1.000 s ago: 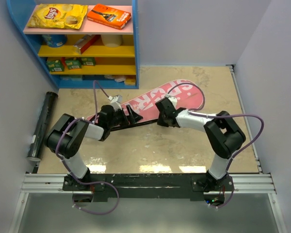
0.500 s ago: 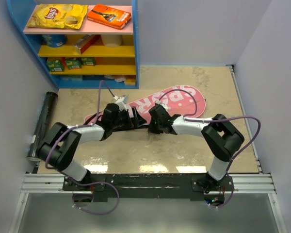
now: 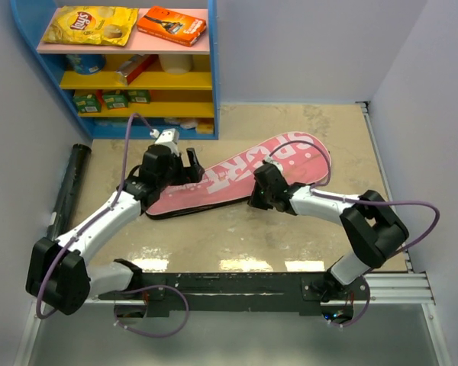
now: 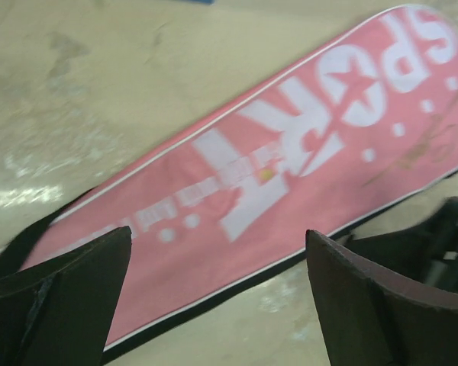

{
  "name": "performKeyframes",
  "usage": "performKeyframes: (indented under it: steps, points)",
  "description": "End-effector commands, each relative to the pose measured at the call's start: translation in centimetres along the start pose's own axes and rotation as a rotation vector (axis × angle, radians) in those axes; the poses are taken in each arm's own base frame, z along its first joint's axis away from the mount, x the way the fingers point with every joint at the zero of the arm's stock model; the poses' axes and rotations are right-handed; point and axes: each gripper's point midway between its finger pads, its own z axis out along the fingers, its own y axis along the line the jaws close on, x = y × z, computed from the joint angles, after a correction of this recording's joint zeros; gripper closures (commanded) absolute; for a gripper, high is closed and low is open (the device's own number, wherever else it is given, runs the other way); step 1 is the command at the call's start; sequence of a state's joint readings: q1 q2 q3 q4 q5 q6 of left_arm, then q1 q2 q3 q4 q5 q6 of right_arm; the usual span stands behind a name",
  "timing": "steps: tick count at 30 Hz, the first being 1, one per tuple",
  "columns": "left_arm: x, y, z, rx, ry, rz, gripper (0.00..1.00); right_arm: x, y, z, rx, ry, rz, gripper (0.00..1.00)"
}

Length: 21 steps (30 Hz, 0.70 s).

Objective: Pack up the badminton gear

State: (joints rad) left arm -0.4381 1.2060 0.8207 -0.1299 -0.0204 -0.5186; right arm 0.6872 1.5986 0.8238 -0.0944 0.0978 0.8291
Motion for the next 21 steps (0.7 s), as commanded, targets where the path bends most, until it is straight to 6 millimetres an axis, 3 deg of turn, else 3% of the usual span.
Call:
performKeyframes:
  steps: [1, 8, 9, 11, 17, 20, 21]
  points:
    - [2.8, 6.0, -1.1, -0.241, 0.105, 0.007, 0.02, -2.4, -0.9, -1.5, -0.006, -0.071, -0.024, 1.00]
    - [6.9, 9.1, -1.9, -0.305, 0.141, -0.129, 0.44, -3.2, -1.9, -2.9, -0.003, -0.092, -0.053, 1.00]
    - [6.9, 9.3, -2.3, -0.314, 0.128, -0.137, 0.61, -3.2, -2.0, -3.0, -0.003, -0.094, -0.057, 1.00]
    - [7.8, 10.3, -2.8, -0.361, 0.129, -0.152, 0.74, -3.0, -2.2, -3.0, -0.002, -0.090, -0.062, 1.00]
    - [7.8, 11.6, -5.0, -0.427, 0.067, -0.184, 0.80, -2.3, -2.2, -2.7, -0.022, -0.070, -0.064, 1.00]
    - [8.0, 12.5, -6.0, -0.475, 0.050, -0.194, 0.90, -2.3, -2.1, -2.6, -0.029, -0.068, -0.064, 1.00]
    - [8.1, 12.7, -6.2, -0.487, 0.048, -0.196, 0.99, -2.3, -2.1, -2.6, -0.031, -0.068, -0.064, 1.00]
